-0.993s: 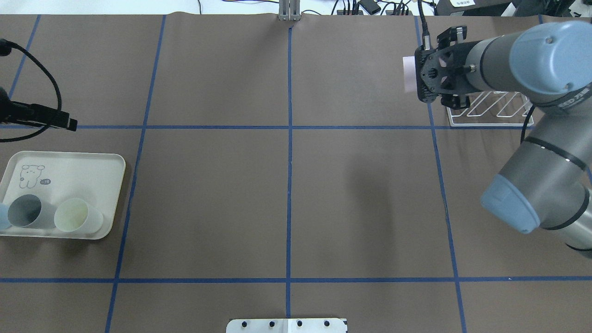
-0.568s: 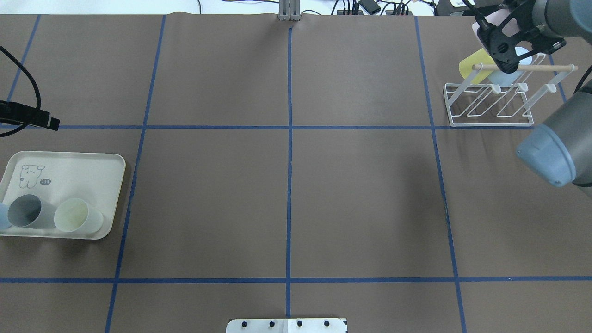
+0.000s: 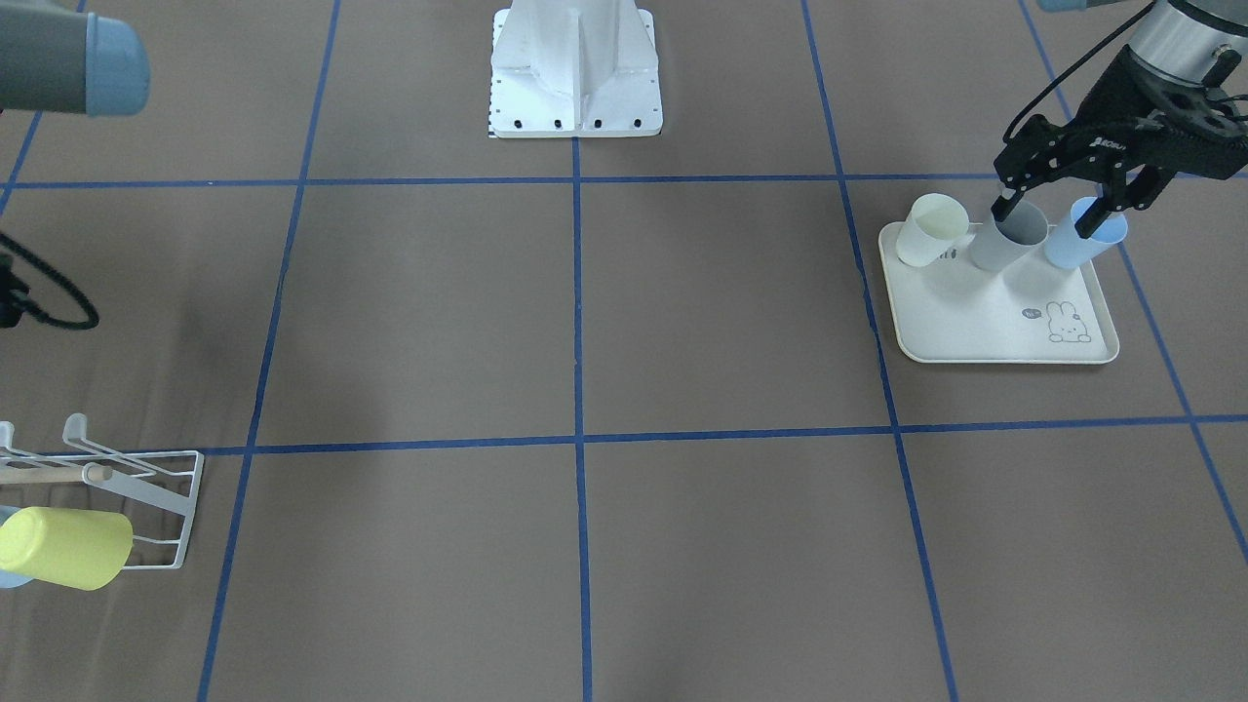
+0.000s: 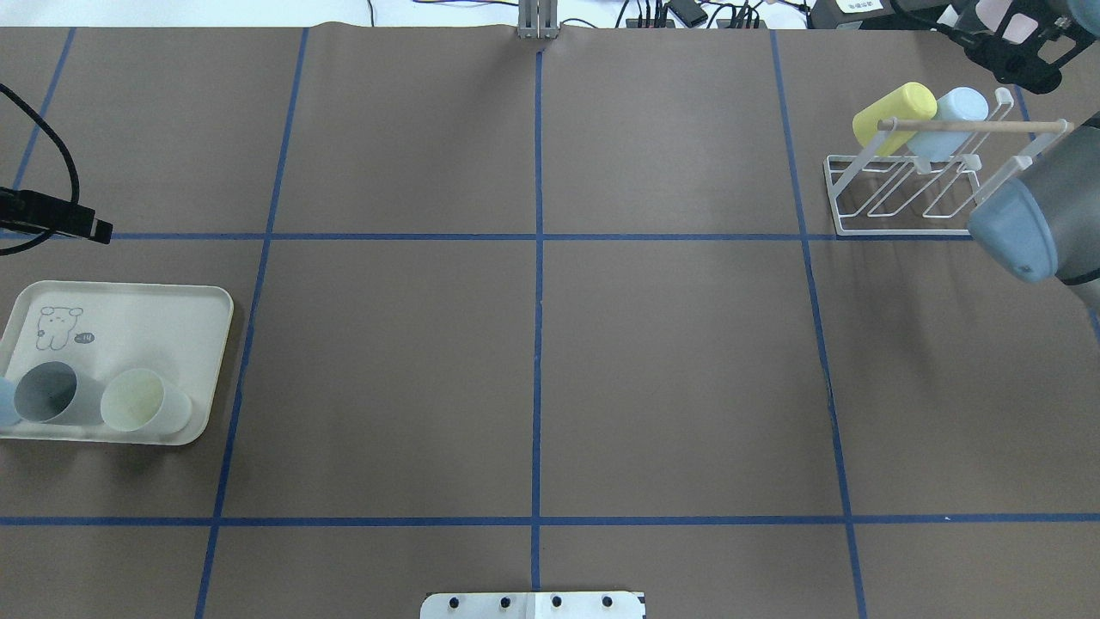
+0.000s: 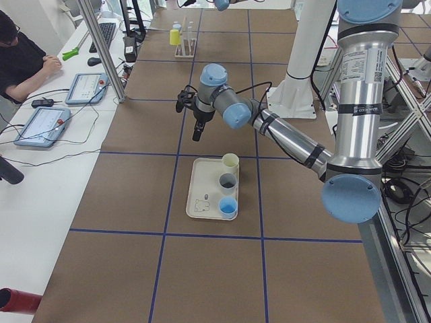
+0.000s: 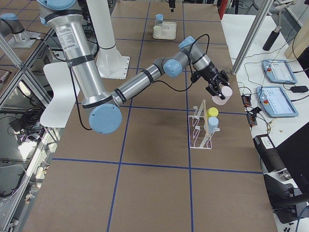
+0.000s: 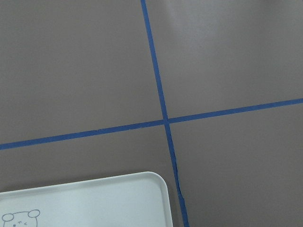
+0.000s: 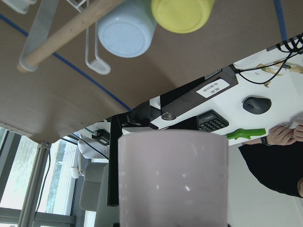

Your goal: Transfer IKEA cup to right arm and place on rack

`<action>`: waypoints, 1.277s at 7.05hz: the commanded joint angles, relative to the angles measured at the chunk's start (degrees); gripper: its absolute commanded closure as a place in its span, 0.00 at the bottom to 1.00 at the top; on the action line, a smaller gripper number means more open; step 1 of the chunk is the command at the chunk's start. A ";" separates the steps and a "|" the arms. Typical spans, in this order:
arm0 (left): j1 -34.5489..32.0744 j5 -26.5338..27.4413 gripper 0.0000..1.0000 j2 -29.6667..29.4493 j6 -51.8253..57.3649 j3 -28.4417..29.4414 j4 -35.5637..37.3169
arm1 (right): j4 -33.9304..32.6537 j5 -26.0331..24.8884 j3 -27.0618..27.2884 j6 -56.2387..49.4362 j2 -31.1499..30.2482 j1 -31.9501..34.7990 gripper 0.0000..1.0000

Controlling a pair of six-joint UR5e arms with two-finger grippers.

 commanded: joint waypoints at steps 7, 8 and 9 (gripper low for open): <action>0.06 -0.01 0.00 -0.26 -0.23 0.30 0.00 | 24.18 -0.60 -16.91 -1.46 -4.88 0.04 0.72; 0.06 0.08 0.00 -0.26 -0.23 0.39 0.00 | 25.84 -0.78 -16.92 0.21 -5.94 -1.18 0.72; 0.06 0.08 0.00 -0.26 -0.23 0.56 0.00 | 25.95 -1.65 -16.83 0.66 -6.12 -1.63 0.72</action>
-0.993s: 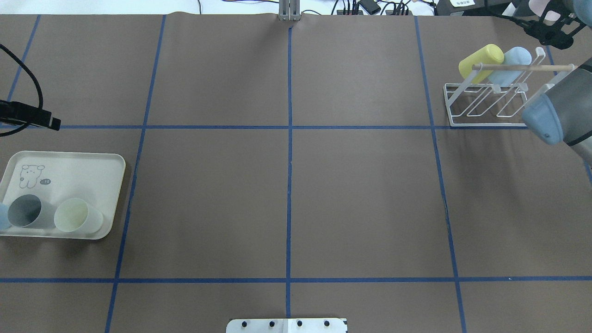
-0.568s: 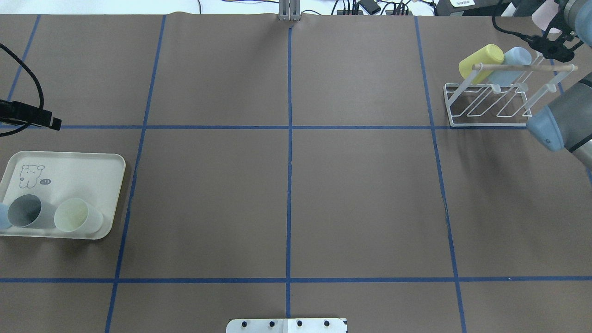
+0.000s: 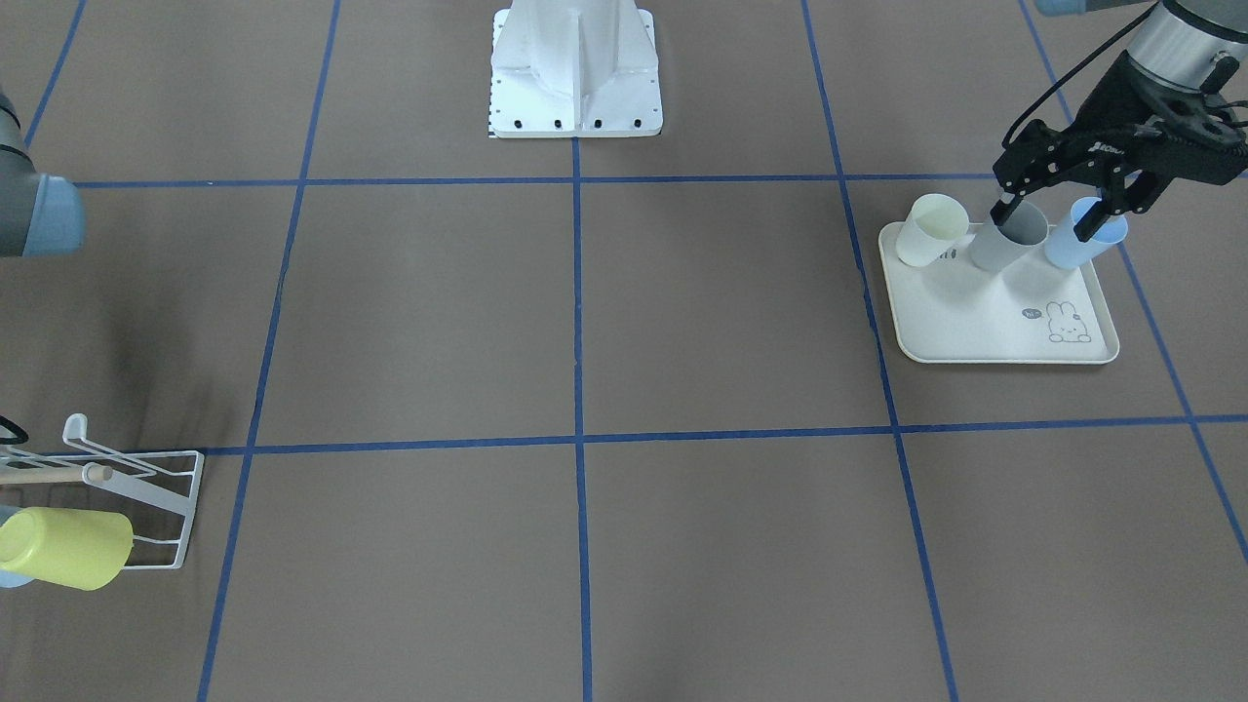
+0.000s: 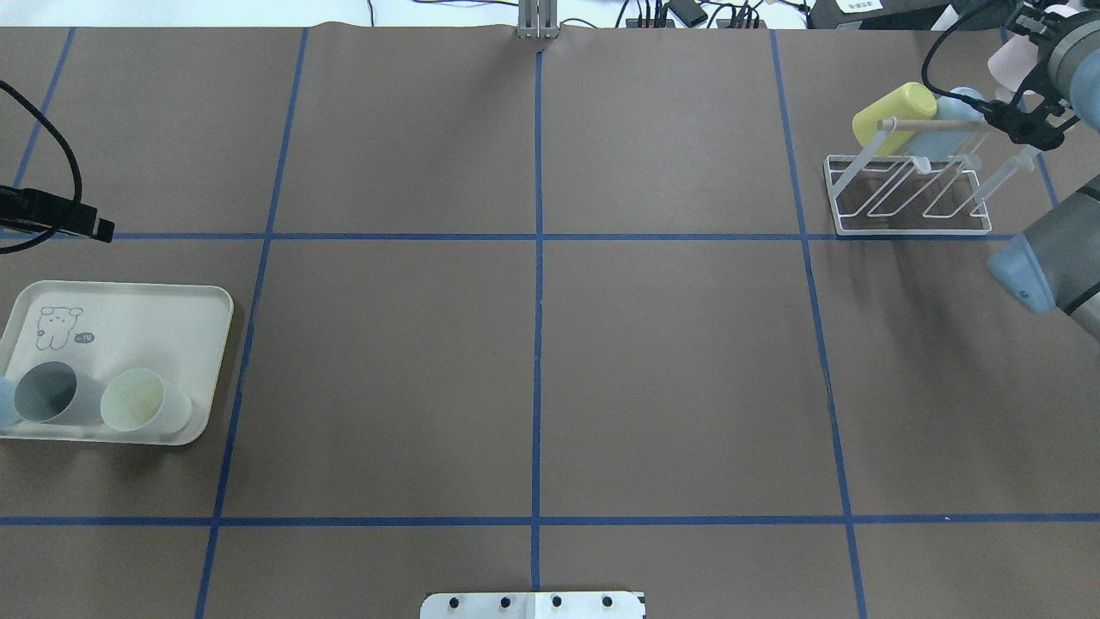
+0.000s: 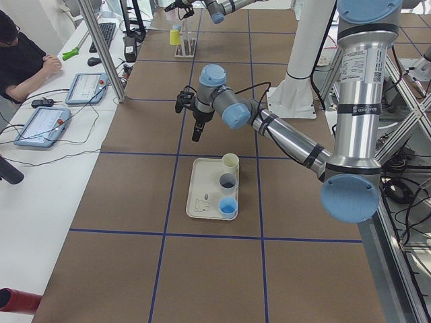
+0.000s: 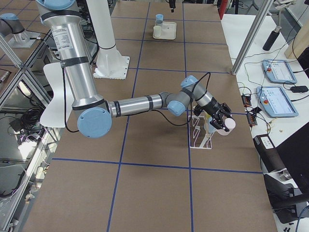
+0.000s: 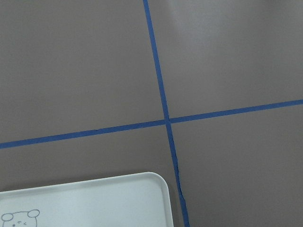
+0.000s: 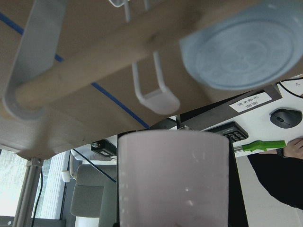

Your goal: Transfer IKEA cup to right arm and place on rack

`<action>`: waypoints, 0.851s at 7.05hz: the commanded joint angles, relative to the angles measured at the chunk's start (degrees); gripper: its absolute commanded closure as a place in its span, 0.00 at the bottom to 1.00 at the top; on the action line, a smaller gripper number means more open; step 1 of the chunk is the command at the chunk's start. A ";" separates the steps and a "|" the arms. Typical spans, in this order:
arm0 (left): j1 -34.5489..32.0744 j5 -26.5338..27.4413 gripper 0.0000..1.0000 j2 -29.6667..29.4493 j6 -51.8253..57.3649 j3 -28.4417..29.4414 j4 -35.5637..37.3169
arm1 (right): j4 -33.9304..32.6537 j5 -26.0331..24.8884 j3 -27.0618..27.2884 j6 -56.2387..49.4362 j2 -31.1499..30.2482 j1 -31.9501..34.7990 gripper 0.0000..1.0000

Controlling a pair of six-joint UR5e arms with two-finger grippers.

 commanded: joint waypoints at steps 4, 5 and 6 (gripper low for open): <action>0.00 -0.06 0.00 0.00 0.00 0.24 0.00 | 0.89 -3.45 -0.01 0.79 -1.59 -2.01 0.71; 0.00 0.02 0.00 -0.09 0.00 0.24 0.00 | 0.89 -4.06 -0.01 0.88 -1.59 -2.54 0.71; 0.00 -0.06 0.00 -0.09 0.09 0.33 0.00 | 0.89 -4.94 -0.01 0.88 -1.68 -2.98 0.70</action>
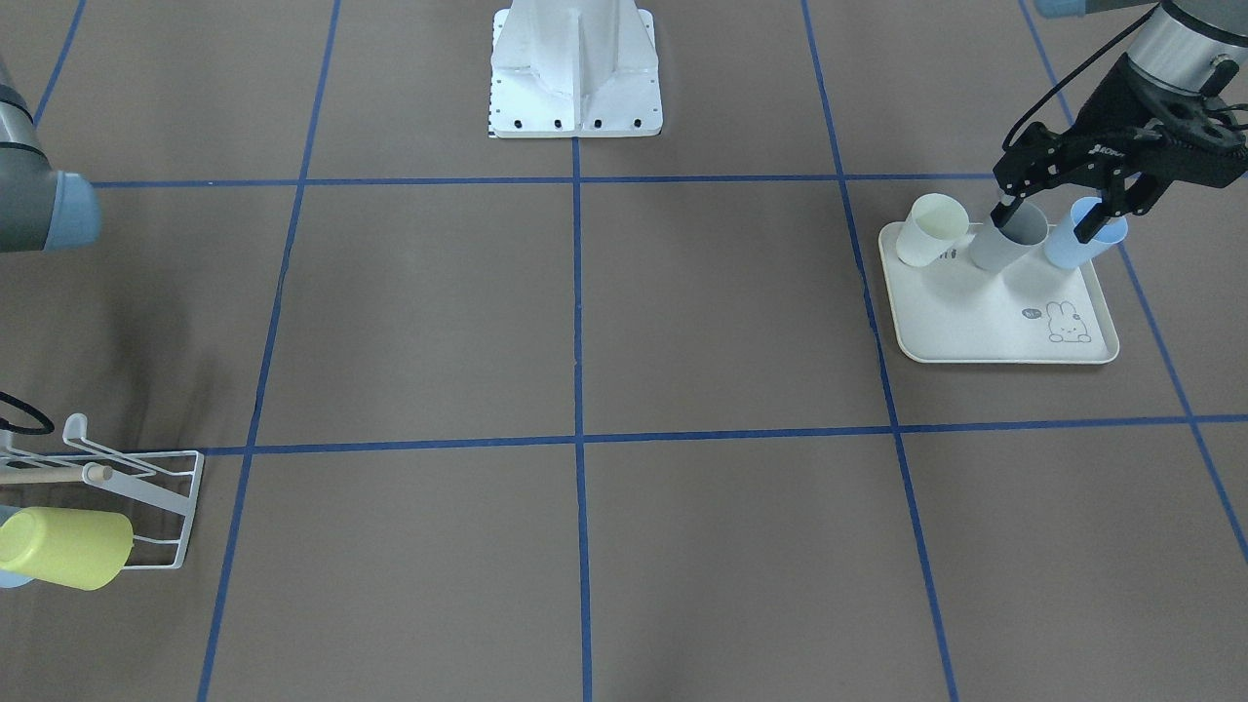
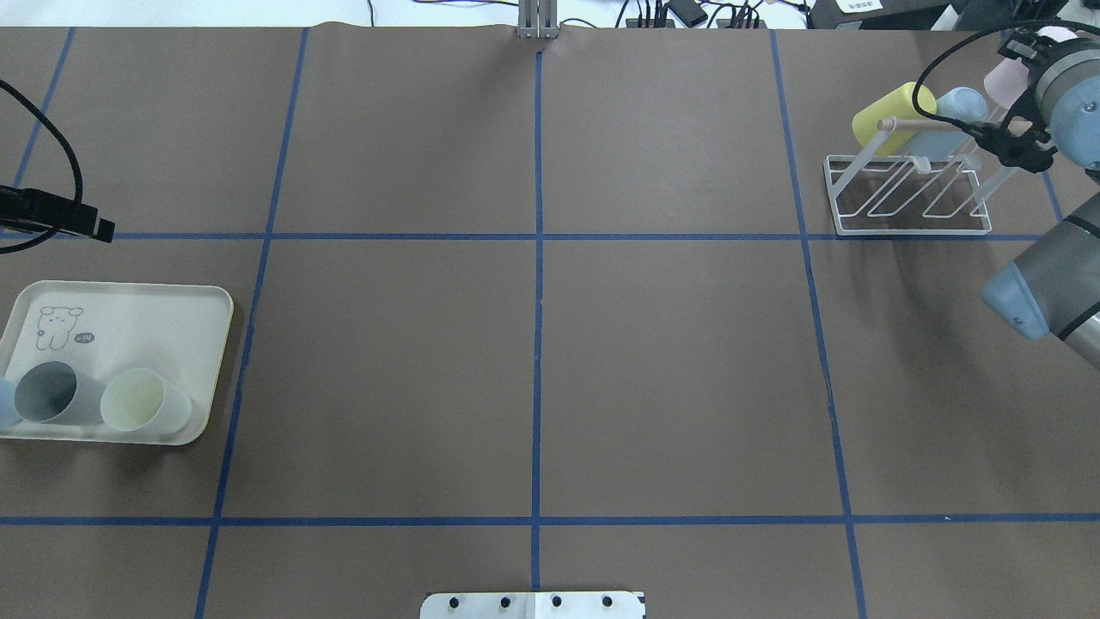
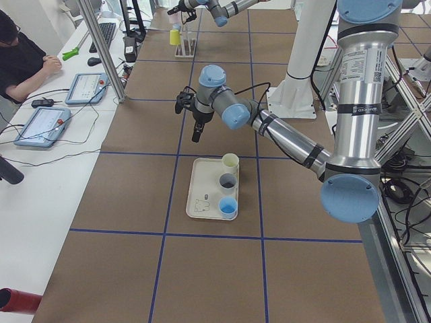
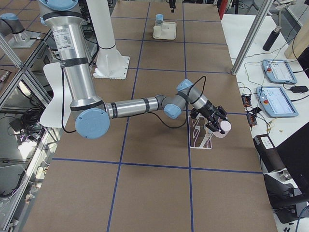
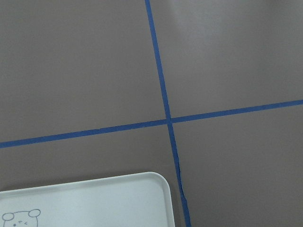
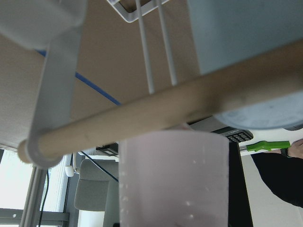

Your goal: Transfer IKEA cup to right arm and place on rack

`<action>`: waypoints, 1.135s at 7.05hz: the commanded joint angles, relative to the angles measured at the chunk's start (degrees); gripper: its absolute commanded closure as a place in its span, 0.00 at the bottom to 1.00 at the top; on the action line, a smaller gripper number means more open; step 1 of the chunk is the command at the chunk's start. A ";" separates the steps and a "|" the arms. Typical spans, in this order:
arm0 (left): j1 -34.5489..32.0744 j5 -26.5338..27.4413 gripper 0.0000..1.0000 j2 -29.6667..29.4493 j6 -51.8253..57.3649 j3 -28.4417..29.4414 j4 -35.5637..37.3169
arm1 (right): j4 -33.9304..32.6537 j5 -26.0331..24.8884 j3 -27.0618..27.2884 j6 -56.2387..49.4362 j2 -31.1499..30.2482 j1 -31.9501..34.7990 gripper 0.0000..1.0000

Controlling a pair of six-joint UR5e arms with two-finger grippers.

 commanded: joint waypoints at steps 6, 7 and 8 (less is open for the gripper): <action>0.09 -0.05 0.00 -0.11 0.07 0.32 -0.09 | 0.00 -3.14 -0.08 -0.31 -1.40 -2.13 0.70; 0.09 -0.05 0.00 -0.20 0.07 0.33 -0.09 | 0.00 -3.15 -0.08 -0.23 -1.41 -2.22 0.69; 0.09 0.04 0.00 -0.20 0.07 0.41 -0.09 | 0.00 -3.15 -0.25 -0.32 -1.41 -2.22 0.68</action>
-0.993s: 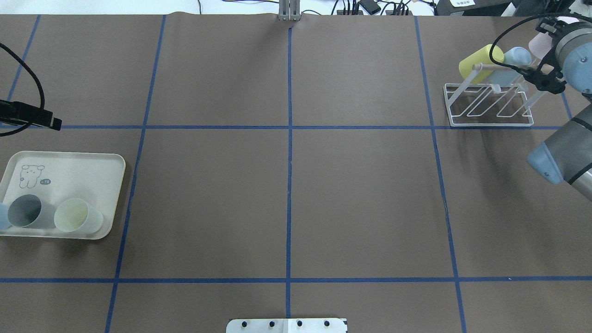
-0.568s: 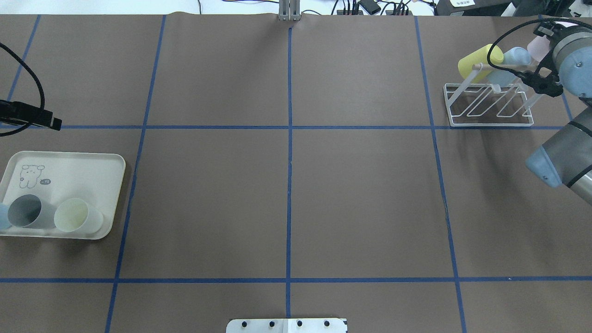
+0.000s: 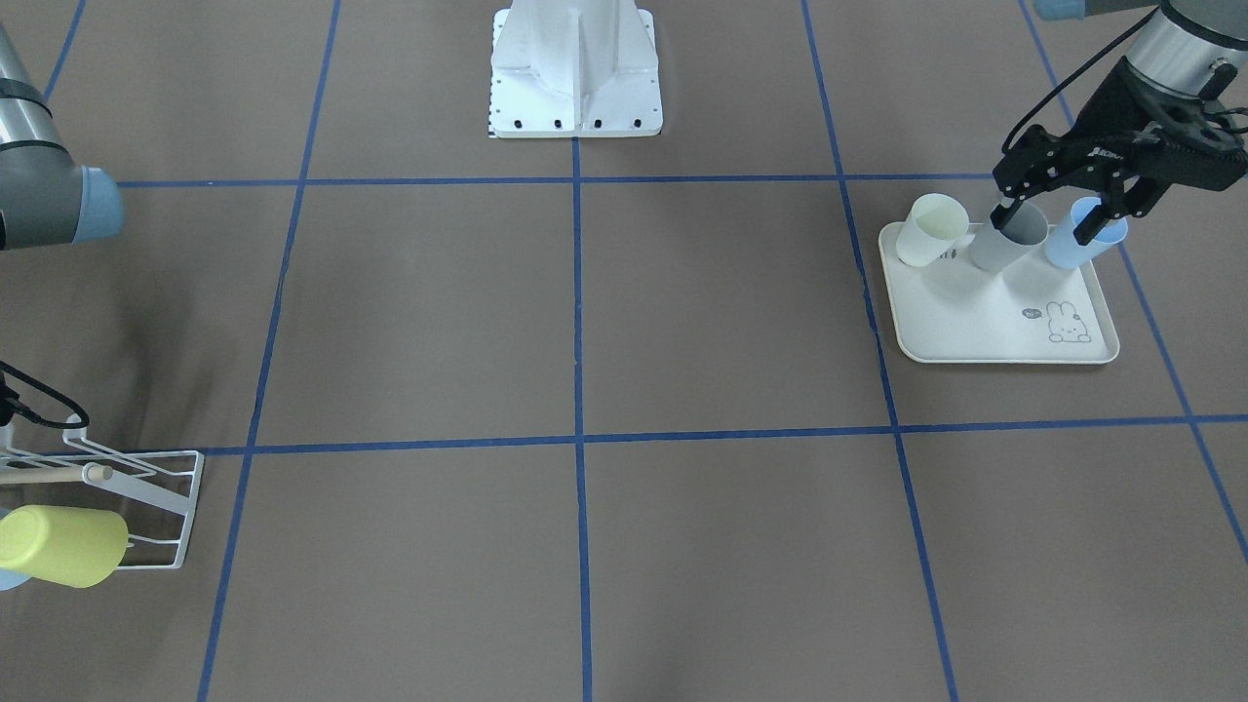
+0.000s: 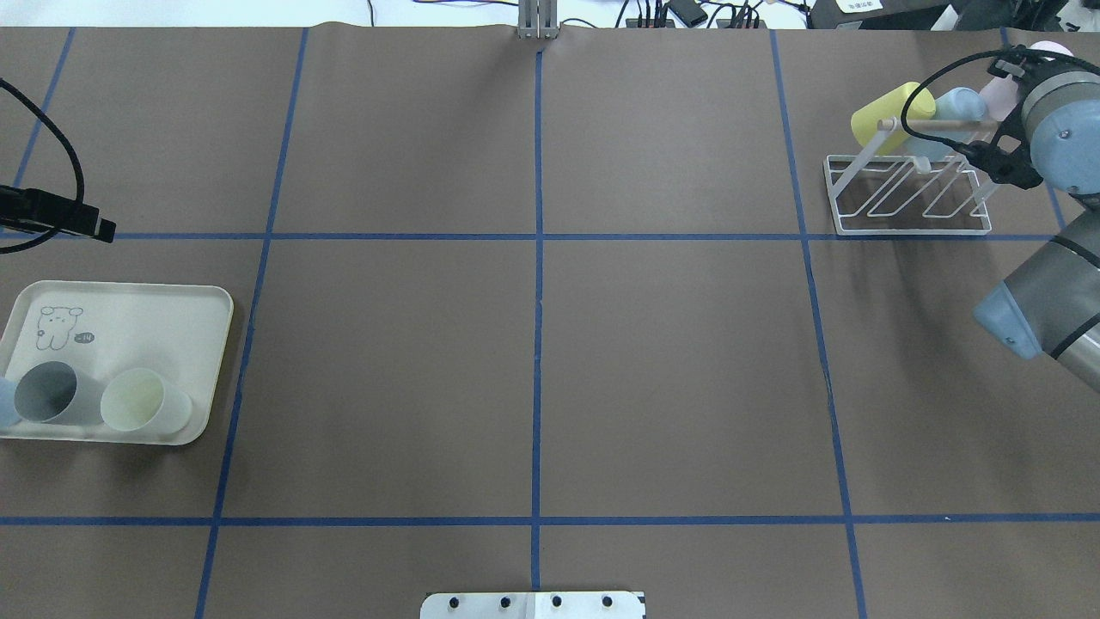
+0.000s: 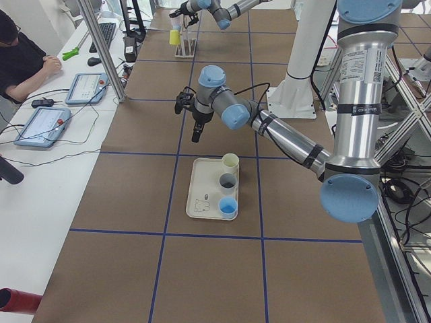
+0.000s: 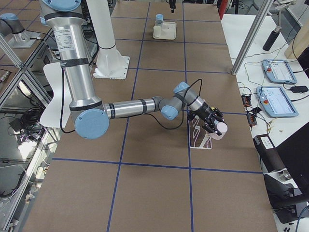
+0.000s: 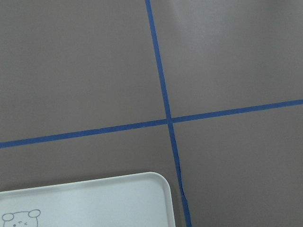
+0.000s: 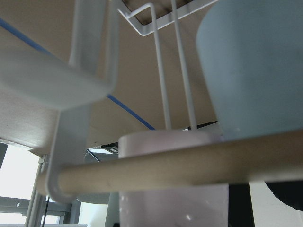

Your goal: Transfer IKEA cup to right arm and place on rack

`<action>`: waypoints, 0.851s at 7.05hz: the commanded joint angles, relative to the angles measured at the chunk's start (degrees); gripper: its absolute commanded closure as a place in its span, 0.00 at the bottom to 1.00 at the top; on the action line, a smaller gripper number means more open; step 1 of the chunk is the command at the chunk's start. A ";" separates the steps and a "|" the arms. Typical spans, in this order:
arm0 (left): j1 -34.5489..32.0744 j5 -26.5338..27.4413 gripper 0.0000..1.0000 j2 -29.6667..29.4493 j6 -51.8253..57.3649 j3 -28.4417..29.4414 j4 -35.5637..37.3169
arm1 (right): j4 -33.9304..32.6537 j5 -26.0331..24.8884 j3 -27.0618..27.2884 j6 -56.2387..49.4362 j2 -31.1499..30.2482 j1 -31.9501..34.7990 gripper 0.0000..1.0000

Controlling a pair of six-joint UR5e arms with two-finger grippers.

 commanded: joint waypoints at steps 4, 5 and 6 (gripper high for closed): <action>0.02 -0.02 0.00 -0.12 0.00 0.18 -0.01 | -0.09 0.05 -0.13 0.27 0.01 -0.49 0.02; 0.02 -0.02 0.00 -0.21 0.00 0.18 -0.01 | 0.00 0.05 -0.04 0.10 0.01 -0.41 0.01; 0.02 0.07 0.00 -0.12 0.00 0.18 -0.01 | 0.00 0.05 -0.04 0.10 0.01 -0.49 0.01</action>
